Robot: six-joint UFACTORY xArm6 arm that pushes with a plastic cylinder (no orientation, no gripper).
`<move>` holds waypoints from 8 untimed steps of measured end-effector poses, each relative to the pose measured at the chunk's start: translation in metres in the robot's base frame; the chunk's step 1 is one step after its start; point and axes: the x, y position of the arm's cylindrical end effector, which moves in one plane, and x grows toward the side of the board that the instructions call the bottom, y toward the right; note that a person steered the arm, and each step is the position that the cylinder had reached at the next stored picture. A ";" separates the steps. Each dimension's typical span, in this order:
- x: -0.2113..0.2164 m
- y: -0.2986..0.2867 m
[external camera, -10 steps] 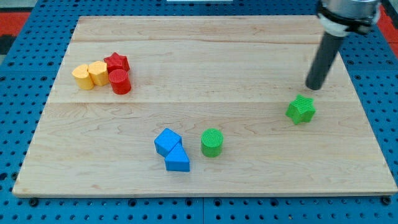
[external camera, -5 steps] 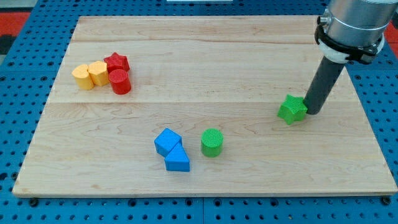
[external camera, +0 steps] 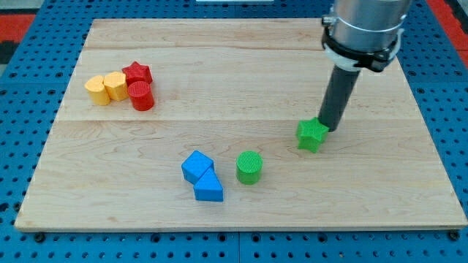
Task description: Put the green star into green circle
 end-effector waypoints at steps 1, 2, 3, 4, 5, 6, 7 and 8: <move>0.011 -0.014; 0.037 -0.015; 0.059 -0.021; 0.068 -0.035; 0.068 -0.044; 0.068 -0.052; 0.072 -0.054; 0.072 -0.054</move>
